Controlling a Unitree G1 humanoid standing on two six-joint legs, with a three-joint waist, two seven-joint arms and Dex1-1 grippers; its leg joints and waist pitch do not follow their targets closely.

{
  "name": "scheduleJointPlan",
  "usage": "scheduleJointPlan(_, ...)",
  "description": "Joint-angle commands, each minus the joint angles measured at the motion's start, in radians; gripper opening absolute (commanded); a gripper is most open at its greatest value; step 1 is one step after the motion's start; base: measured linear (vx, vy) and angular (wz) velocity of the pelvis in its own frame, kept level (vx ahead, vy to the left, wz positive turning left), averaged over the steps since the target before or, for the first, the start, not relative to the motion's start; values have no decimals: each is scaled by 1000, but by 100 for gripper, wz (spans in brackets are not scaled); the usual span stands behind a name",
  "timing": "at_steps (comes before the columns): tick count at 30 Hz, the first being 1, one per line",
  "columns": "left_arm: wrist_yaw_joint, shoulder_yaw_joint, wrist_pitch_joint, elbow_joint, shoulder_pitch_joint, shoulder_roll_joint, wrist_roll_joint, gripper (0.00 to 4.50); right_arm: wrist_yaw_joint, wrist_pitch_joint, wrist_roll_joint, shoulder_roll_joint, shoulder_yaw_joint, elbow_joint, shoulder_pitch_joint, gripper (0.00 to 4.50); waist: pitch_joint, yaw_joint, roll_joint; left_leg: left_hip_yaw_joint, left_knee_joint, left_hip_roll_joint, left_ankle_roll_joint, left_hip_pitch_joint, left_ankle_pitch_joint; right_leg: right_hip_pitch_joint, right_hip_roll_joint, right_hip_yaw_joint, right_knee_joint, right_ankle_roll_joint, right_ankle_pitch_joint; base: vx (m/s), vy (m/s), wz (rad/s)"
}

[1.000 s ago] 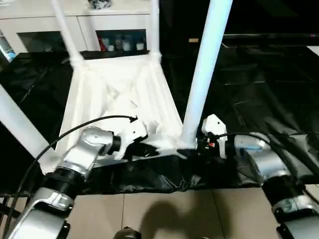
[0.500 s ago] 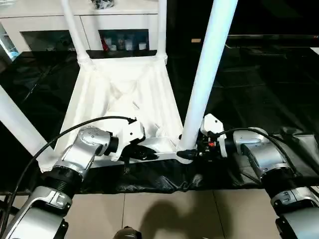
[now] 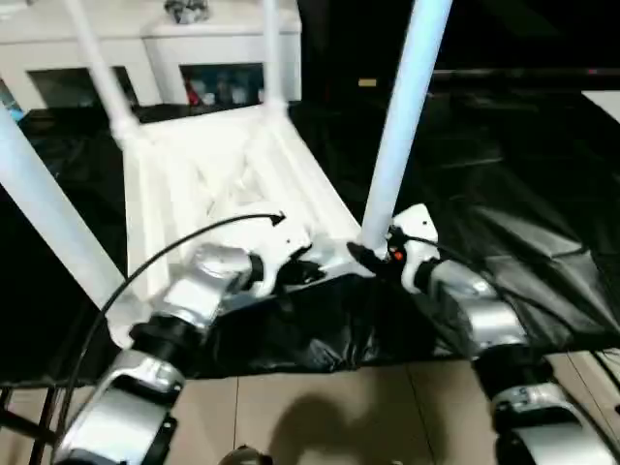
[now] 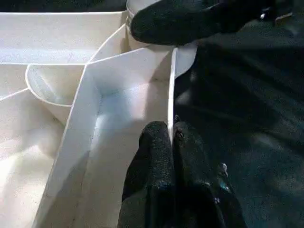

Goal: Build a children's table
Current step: Rotate leg to tighten

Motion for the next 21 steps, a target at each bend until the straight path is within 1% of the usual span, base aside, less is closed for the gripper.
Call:
scheduleJointPlan(1, 41, -51, -17, -33, -28, -89, -4, 0, 67, -6, 7, 128, 111, -13, 16, 266, -59, -1, -5, -31, -83, 43, -21, 23, -355, 32, -63, 43, -91, -184, -316, 0, 0, 0)
scheduleJointPlan(2, 35, -56, -24, -34, -26, -86, -1, 0, 83, -8, 19, 130, 109, -26, 17, 322, -60, -2, -5, -32, -83, 43, -16, 22, -356, 33, -64, 43, -90, -185, -311, 0, 0, 0)
scheduleJointPlan(3, 26, -58, -31, -38, -23, -80, -1, 0, 101, -1, 31, 125, 107, -40, 20, 322, -59, -3, -4, -31, -83, 43, -12, 22, -358, 33, -63, 43, -91, -184, -308, 0, 0, 0)
scheduleJointPlan(4, 23, -58, -33, -39, -22, -78, -1, 0, 107, 2, 35, 123, 106, -44, 22, 339, -60, -3, -3, -31, -83, 44, -10, 23, -357, 32, -62, 43, -90, -184, -304, 0, 0, 0)
scheduleJointPlan(5, -13, -56, -57, -51, -13, -55, -10, 0, 167, 16, 54, 92, 108, -71, 31, 339, -59, -4, -4, -30, -84, 44, -7, 23, -358, 32, -62, 43, -91, -184, -302, 0, 0, 0)
scheduleJointPlan(6, -32, -54, -69, -59, -7, -42, -14, 0, 199, 23, 62, 75, 109, -86, 37, 356, -62, -2, -4, -32, -84, 44, -1, 20, -350, 37, -62, 43, -88, -185, -287, 0, 0, 0)
scheduleJointPlan(7, -52, -53, -71, -67, -2, -28, -17, 0, 233, 23, 63, 52, 116, -100, 43, 356, -63, -2, -4, -32, -83, 45, 2, 19, -341, 38, -62, 43, -86, -187, -271, 0, 0, 0)
scheduleJointPlan(8, -55, -53, -71, -68, -1, -26, -17, 0, 239, 23, 63, 49, 117, -103, 44, 375, -64, -2, -5, -31, -82, 46, 8, 18, -324, 39, -61, 43, -83, -193, -239, 0, 0, 0)
scheduleJointPlan(9, -83, -53, -80, -79, 7, -5, -21, 0, 274, 12, 59, 19, 126, -117, 51, 375, -64, -1, -4, -29, -81, 47, 13, 18, -313, 38, -61, 43, -82, -198, -221, 0, 0, 0)
scheduleJointPlan(10, -83, -53, -80, -79, 7, -5, -21, 0, 274, 12, 59, 19, 126, -117, 51, 375, -66, -1, -5, -28, -78, 45, 21, 15, -293, 40, -62, 43, -78, -210, -190, 0, 0, 0)
scheduleJointPlan(11, -130, -52, -88, -92, 17, 28, -28, 0, 346, 14, 67, -28, 134, -133, 56, 375, -66, 0, -8, -27, -76, 45, 32, 13, -267, 44, -62, 41, -75, -223, -169, 0, 0, 0)
scheduleJointPlan(12, -167, -50, -96, -101, 24, 51, -34, 0, 400, 14, 71, -62, 141, -142, 57, 375, -67, 3, -9, -26, -75, 45, 37, 14, -258, 44, -61, 40, -75, -225, -166, 0, 0, 0)
scheduleJointPlan(13, -230, -43, -107, -114, 33, 88, -49, 0, 509, 12, 81, -123, 158, -157, 60, 375, -67, 4, -8, -26, -74, 47, 41, 13, -250, 45, -60, 39, -71, -227, -154, 0, 0, 0)
scheduleJointPlan(14, -240, -41, -108, -116, 34, 93, -52, 0, 529, 11, 83, -134, 163, -159, 61, 375, -65, 7, -9, -21, -71, 47, 57, 11, -246, 44, -58, 40, -69, -237, -143, 0, 0, 0)
scheduleJointPlan(15, -252, -39, -110, -119, 35, 100, -57, 0, 557, 8, 85, -148, 169, -163, 62, 375, -65, 8, -9, -21, -71, 47, 61, 12, -245, 43, -60, 40, -71, -239, -147, 0, 0, 0)
scheduleJointPlan(16, -269, -36, -109, -121, 34, 108, -63, 0, 592, 10, 87, -165, 177, -166, 61, 375, -65, 9, -9, -21, -71, 48, 61, 12, -241, 43, -61, 39, -70, -241, -152, 0, 0, 0)
scheduleJointPlan(17, -285, -33, -108, -120, 32, 119, -66, 0, 635, 12, 88, -185, 187, -168, 59, 375, -64, 13, -7, -21, -72, 50, 59, 15, -250, 39, -61, 40, -72, -242, -171, 0, 0, 0)
scheduleJointPlan(18, -301, -32, -115, -115, 30, 128, -67, 0, 671, 11, 84, -200, 196, -164, 54, 360, -63, 14, -12, -21, -72, 51, 57, 16, -254, 39, -61, 40, -74, -241, -183, 0, 0, 0)
scheduleJointPlan(19, -323, -32, -118, -113, 27, 141, -69, 0, 711, 4, 76, -215, 205, -155, 46, 342, -63, 22, -9, -21, -73, 53, 50, 21, -269, 36, -62, 41, -76, -239, -212, 0, 0, 0)
scheduleJointPlan(20, -340, -33, -121, -111, 26, 149, -69, 0, 738, -3, 69, -223, 211, -146, 39, 340, -61, 25, -10, -23, -76, 54, 37, 21, -288, 35, -62, 42, -76, -236, -237, 0, 0, 0)
scheduleJointPlan(21, -340, -33, -121, -111, 26, 149, -69, 0, 738, -3, 69, -223, 211, -146, 39, 331, -61, 26, -10, -23, -77, 54, 33, 20, -291, 35, -62, 42, -75, -234, -240, 0, 0, 0)
